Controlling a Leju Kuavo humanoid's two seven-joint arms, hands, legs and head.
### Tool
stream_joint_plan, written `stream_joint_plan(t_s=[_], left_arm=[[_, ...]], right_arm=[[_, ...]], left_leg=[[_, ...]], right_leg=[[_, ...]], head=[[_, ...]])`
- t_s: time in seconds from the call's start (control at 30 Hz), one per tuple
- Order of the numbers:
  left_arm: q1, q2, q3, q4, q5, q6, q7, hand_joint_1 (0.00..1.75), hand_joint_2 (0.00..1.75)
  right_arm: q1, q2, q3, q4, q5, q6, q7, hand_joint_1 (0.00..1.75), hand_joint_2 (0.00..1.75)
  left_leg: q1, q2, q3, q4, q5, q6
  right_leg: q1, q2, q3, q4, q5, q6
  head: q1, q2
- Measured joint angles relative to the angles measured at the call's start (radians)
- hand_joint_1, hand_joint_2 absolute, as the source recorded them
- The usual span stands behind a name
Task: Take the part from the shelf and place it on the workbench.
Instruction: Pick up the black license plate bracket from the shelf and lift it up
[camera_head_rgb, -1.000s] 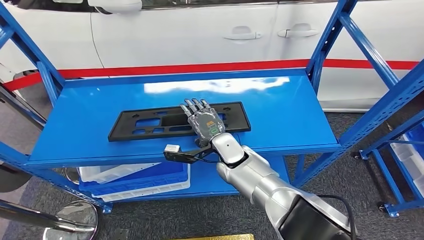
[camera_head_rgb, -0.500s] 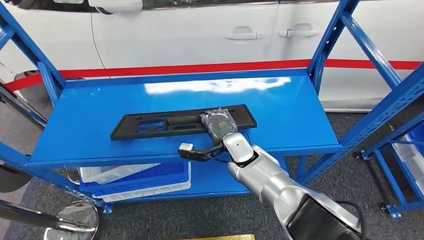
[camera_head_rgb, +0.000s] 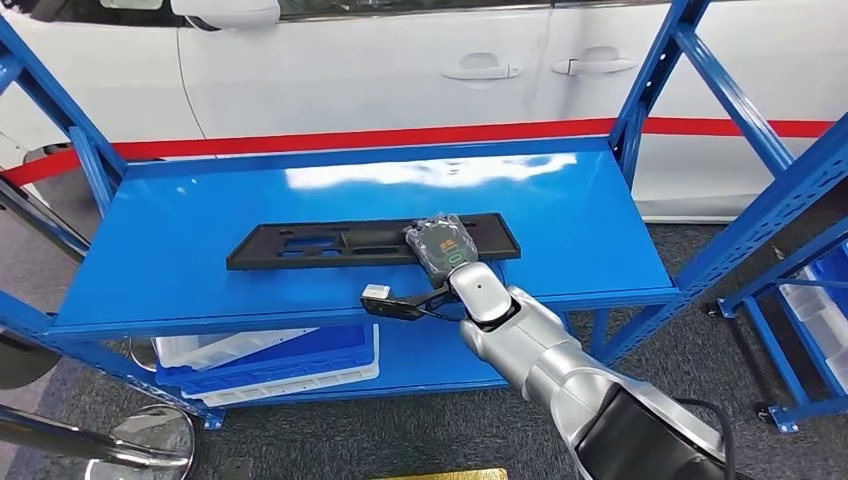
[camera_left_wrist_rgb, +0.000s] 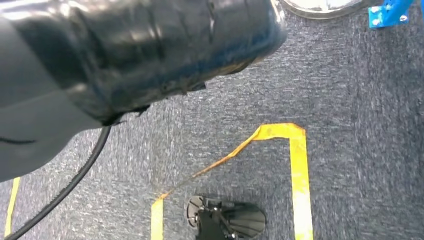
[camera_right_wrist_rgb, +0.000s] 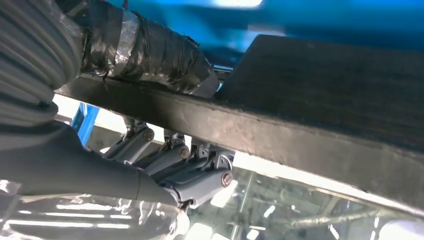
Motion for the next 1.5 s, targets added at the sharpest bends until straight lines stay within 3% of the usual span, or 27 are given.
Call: stream_joint_plan(t_s=[0.1, 0.17, 0.23, 0.27, 0.3, 0.4, 0.47, 0.6, 0.67, 0.73, 0.77, 0.8, 0.83, 0.9, 0.97, 1.07, 1.13, 1.23, 1.27, 1.3, 1.33, 1.43, 1.5], left_arm=[[0.001, 0.000, 0.000, 0.000, -0.006, -0.001, 0.000, 0.00, 0.00], [0.000, 0.000, 0.000, 0.000, -0.016, -0.004, -0.006, 0.00, 0.00], [0.000, 0.000, 0.000, 0.000, -0.029, 0.000, -0.029, 0.00, 0.87], [0.001, 0.001, 0.000, 0.000, -0.034, 0.007, -0.043, 0.00, 1.31], [0.001, 0.001, 0.000, 0.000, -0.037, 0.016, -0.058, 0.00, 1.75], [0.001, 0.001, 0.000, 0.000, -0.041, 0.046, -0.089, 0.00, 1.75], [0.001, 0.001, 0.000, 0.000, -0.042, 0.055, -0.101, 0.00, 1.75], [0.002, 0.004, 0.001, 0.000, -0.038, 0.066, -0.114, 0.00, 1.75], [0.004, 0.004, 0.001, 0.000, -0.038, 0.072, -0.101, 0.00, 1.75], [0.005, 0.004, 0.002, 0.000, -0.039, 0.070, -0.087, 0.00, 1.75], [0.006, 0.004, 0.002, 0.000, -0.041, 0.068, -0.082, 0.00, 1.75], [0.006, 0.004, 0.002, 0.000, -0.042, 0.065, -0.079, 0.00, 1.75], [0.007, 0.004, 0.002, 0.000, -0.045, 0.062, -0.076, 0.00, 1.75], [0.008, 0.004, 0.002, 0.000, -0.047, 0.058, -0.072, 0.00, 1.75], [0.007, 0.005, 0.005, 0.000, -0.044, 0.053, -0.074, 0.00, 1.75], [0.007, 0.006, 0.008, 0.000, -0.039, 0.045, -0.078, 0.00, 1.75], [0.009, 0.006, 0.010, 0.000, -0.039, 0.041, -0.073, 0.00, 1.75], [0.008, 0.006, 0.012, 0.000, -0.047, 0.038, -0.071, 0.00, 1.75], [0.007, 0.006, 0.013, 0.000, -0.049, 0.037, -0.072, 0.00, 1.75], [0.008, 0.006, 0.013, 0.000, -0.051, 0.036, -0.072, 0.00, 1.75], [0.008, 0.006, 0.013, 0.000, -0.051, 0.035, -0.073, 0.00, 1.75], [0.007, 0.007, 0.014, 0.000, -0.051, 0.034, -0.076, 0.00, 1.75], [0.004, 0.007, 0.015, 0.000, -0.049, 0.033, -0.082, 0.00, 1.75]], right_arm=[[0.001, -0.003, 0.000, 0.000, -0.019, -0.011, -0.022, 1.75, 1.75], [0.003, -0.006, -0.002, 0.000, -0.049, -0.024, -0.049, 1.75, 1.75], [0.011, -0.011, -0.011, -0.001, -0.107, -0.055, -0.100, 1.75, 1.75], [0.016, -0.014, -0.018, -0.004, -0.145, -0.072, -0.134, 1.75, 1.75], [0.019, -0.018, -0.028, -0.009, -0.187, -0.086, -0.173, 1.75, 1.75], [0.017, -0.028, -0.067, -0.058, -0.319, -0.091, -0.273, 1.75, 1.75], [0.011, -0.037, -0.093, -0.118, -0.397, -0.089, -0.303, 1.75, 1.75], [0.012, -0.067, -0.128, -0.269, -0.533, -0.090, -0.334, 1.75, 1.75], [0.019, -0.084, -0.146, -0.375, -0.631, -0.085, -0.353, 1.75, 1.75], [0.035, -0.104, -0.168, -0.497, -0.727, -0.072, -0.361, 1.75, 1.75], [0.047, -0.115, -0.180, -0.558, -0.766, -0.065, -0.364, 1.75, 1.75], [0.060, -0.127, -0.193, -0.616, -0.800, -0.059, -0.367, 1.75, 1.75], [0.074, -0.138, -0.206, -0.673, -0.830, -0.054, -0.372, 1.75, 1.75], [0.096, -0.154, -0.234, -0.774, -0.895, -0.037, -0.393, 1.75, 1.75], [0.117, -0.169, -0.264, -0.871, -0.982, -0.004, -0.431, 1.75, 1.75], [0.157, -0.192, -0.299, -1.017, -1.095, 0.059, -0.475, 1.75, 1.75], [0.179, -0.208, -0.314, -1.106, -1.133, 0.097, -0.482, 1.75, 1.75], [0.220, -0.229, -0.330, -1.227, -1.172, 0.134, -0.482, 1.75, 1.75], [0.242, -0.234, -0.333, -1.263, -1.177, 0.137, -0.481, 1.75, 1.75], [0.265, -0.238, -0.335, -1.296, -1.177, 0.139, -0.480, 1.75, 1.75], [0.286, -0.241, -0.337, -1.327, -1.175, 0.140, -0.480, 1.75, 1.75], [0.325, -0.250, -0.339, -1.404, -1.165, 0.141, -0.481, 1.75, 1.75], [0.344, -0.254, -0.343, -1.443, -1.152, 0.138, -0.483, 1.75, 1.75]], left_leg=[[0.005, 0.003, 0.007, -0.015, 0.010, 0.019], [0.007, 0.005, 0.010, -0.022, 0.014, 0.027], [0.006, 0.005, 0.009, -0.020, 0.013, 0.031], [0.006, 0.004, 0.009, -0.019, 0.012, 0.031], [0.006, 0.004, 0.009, -0.016, 0.011, 0.031], [0.005, 0.002, 0.006, -0.001, 0.001, 0.024], [0.003, 0.002, -0.002, 0.011, -0.005, 0.015], [0.004, 0.002, -0.013, 0.028, -0.017, -0.002], [0.007, 0.003, -0.049, 0.108, -0.065, -0.012], [0.009, 0.003, -0.110, 0.240, -0.120, -0.018], [0.009, 0.003, -0.131, 0.284, -0.130, -0.019], [0.009, 0.003, -0.137, 0.293, -0.120, -0.018], [0.009, 0.003, -0.123, 0.261, -0.093, -0.015], [0.008, 0.003, -0.060, 0.128, -0.025, -0.005], [0.002, 0.002, -0.016, 0.032, 0.002, 0.004], [-0.001, 0.002, -0.008, 0.008, 0.002, 0.015], [0.003, 0.005, -0.003, -0.006, 0.013, 0.025], [0.004, 0.007, -0.003, -0.010, 0.018, 0.031], [0.004, 0.006, -0.003, -0.009, 0.018, 0.031], [0.004, 0.006, -0.005, -0.008, 0.018, 0.031], [0.004, 0.006, -0.006, -0.005, 0.018, 0.031], [0.005, 0.005, -0.020, 0.015, 0.016, 0.025], [0.002, 0.004, -0.029, 0.025, 0.017, 0.016]], right_leg=[[-0.001, 0.000, -0.008, 0.017, -0.016, 0.015], [-0.002, -0.001, -0.049, 0.107, -0.068, 0.021], [-0.003, -0.001, -0.109, 0.234, -0.121, 0.024], [-0.004, -0.001, -0.127, 0.268, -0.125, 0.025], [-0.005, -0.001, -0.127, 0.266, -0.111, 0.026], [-0.009, -0.001, -0.047, 0.096, -0.021, 0.024], [-0.007, 0.000, -0.015, 0.025, -0.004, 0.018], [-0.007, -0.001, -0.014, 0.017, -0.004, -0.002], [-0.009, -0.002, -0.011, 0.014, -0.003, -0.011], [-0.008, -0.002, -0.010, 0.014, -0.004, -0.016], [-0.007, -0.002, -0.008, 0.014, -0.005, -0.017], [-0.006, -0.002, -0.006, 0.014, -0.006, -0.017], [-0.005, -0.001, -0.004, 0.015, -0.008, -0.017], [-0.004, 0.002, 0.000, 0.015, -0.011, -0.015], [-0.003, 0.004, -0.002, 0.015, -0.011, -0.008], [-0.003, 0.004, -0.006, 0.013, -0.011, 0.008], [-0.002, 0.003, -0.018, 0.044, -0.041, 0.016], [-0.003, 0.002, -0.083, 0.216, -0.141, 0.024], [-0.004, 0.002, -0.103, 0.267, -0.159, 0.027], [-0.006, 0.002, -0.108, 0.288, -0.160, 0.029], [-0.009, 0.001, -0.095, 0.268, -0.142, 0.032], [-0.016, 0.002, 0.003, 0.082, -0.064, 0.035], [-0.015, 0.005, 0.025, 0.030, -0.051, 0.029]], head=[[0.001, 0.000], [0.003, 0.000], [0.004, 0.000], [0.004, 0.000], [0.005, 0.000], [0.005, 0.000], [0.003, 0.000], [0.001, 0.000], [-0.001, 0.000], [-0.002, 0.000], [-0.002, 0.000], [-0.002, 0.000], [-0.002, 0.000], [-0.002, 0.000], [-0.002, 0.000], [-0.001, 0.000], [0.000, 0.000], [0.004, 0.000], [0.005, 0.000], [0.006, 0.000], [0.006, 0.000], [0.006, 0.000], [0.006, 0.000]])
